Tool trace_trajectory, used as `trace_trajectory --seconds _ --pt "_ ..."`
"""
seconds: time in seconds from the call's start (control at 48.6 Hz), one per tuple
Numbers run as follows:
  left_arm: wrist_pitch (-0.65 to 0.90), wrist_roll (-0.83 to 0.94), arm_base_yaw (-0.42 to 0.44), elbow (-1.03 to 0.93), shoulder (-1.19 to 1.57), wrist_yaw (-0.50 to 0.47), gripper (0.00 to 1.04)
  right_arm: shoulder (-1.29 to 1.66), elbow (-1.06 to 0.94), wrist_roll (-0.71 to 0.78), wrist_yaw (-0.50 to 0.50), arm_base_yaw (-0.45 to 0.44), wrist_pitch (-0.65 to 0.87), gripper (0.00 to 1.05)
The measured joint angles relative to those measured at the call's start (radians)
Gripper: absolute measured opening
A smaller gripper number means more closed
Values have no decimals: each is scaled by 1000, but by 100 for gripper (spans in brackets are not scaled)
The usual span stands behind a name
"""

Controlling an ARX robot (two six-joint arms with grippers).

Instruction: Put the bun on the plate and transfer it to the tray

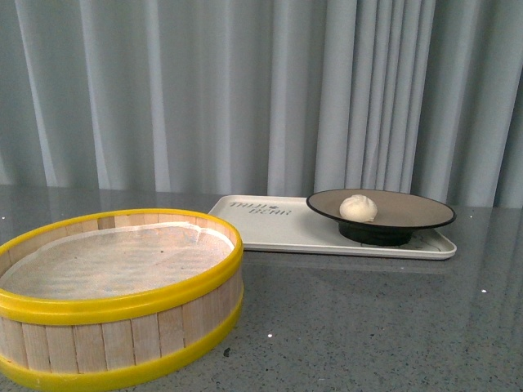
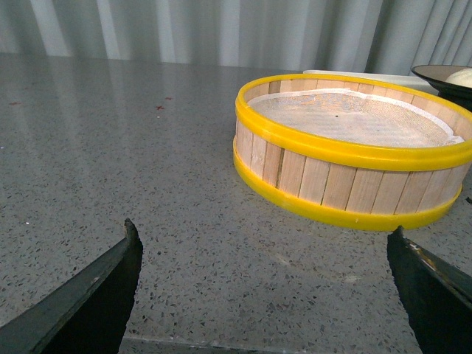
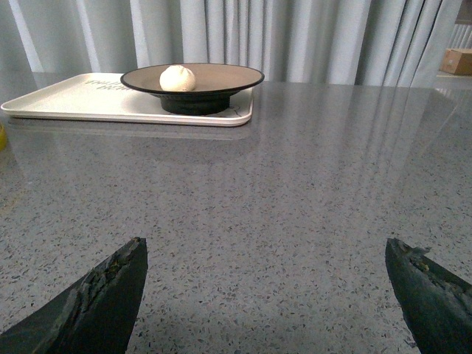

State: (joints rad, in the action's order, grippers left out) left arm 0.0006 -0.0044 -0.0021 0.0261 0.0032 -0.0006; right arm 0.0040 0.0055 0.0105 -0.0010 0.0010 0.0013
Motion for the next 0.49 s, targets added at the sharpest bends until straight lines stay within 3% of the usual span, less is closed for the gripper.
trace_trajectory --seconds 0.493 --pt "0 0 0 0 0 0 98 0 0 0 0 0 0 96"
